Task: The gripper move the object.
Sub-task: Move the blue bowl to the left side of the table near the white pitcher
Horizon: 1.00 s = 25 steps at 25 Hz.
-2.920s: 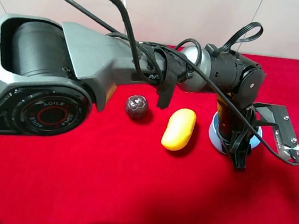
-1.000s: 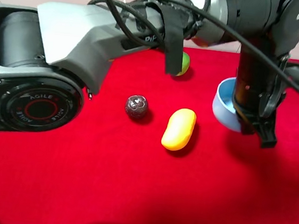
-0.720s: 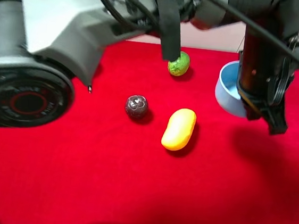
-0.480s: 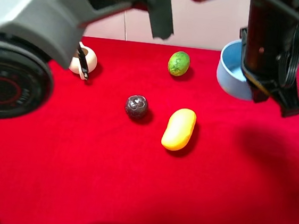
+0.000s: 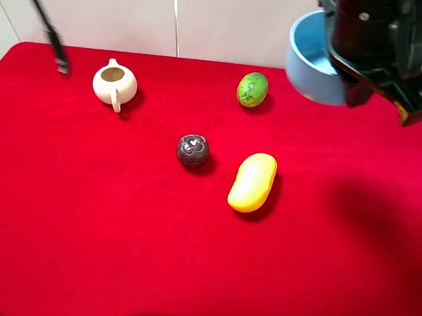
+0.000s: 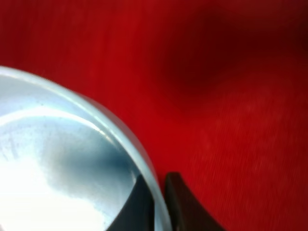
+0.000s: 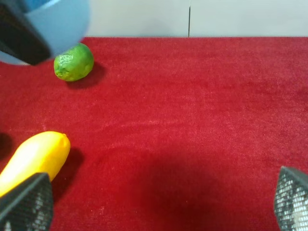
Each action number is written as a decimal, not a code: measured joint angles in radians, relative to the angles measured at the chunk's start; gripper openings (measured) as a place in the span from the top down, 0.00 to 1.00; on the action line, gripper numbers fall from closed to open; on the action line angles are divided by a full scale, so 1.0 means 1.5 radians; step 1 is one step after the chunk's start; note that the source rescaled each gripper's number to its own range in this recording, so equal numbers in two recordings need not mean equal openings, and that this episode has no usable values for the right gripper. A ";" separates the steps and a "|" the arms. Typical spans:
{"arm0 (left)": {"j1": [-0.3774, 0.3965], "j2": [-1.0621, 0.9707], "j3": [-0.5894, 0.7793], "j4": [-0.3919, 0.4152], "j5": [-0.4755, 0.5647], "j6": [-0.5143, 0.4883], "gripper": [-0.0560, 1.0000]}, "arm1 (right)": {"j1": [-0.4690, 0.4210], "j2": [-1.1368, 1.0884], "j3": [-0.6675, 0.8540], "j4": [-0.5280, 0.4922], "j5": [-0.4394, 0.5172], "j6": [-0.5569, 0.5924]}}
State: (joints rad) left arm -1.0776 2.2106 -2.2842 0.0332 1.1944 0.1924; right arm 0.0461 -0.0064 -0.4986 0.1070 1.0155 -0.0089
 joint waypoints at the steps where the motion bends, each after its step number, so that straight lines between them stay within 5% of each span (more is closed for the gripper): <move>1: 0.000 -0.014 0.023 0.005 0.000 -0.009 0.95 | 0.000 0.000 0.000 0.000 0.000 0.000; 25: 0.039 -0.265 0.366 0.028 -0.001 -0.121 0.95 | 0.000 0.000 0.000 0.000 0.000 0.000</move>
State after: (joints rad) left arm -1.0184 1.8128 -1.7353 0.0756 1.1927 0.0105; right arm 0.0461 -0.0064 -0.4986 0.1070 1.0155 -0.0089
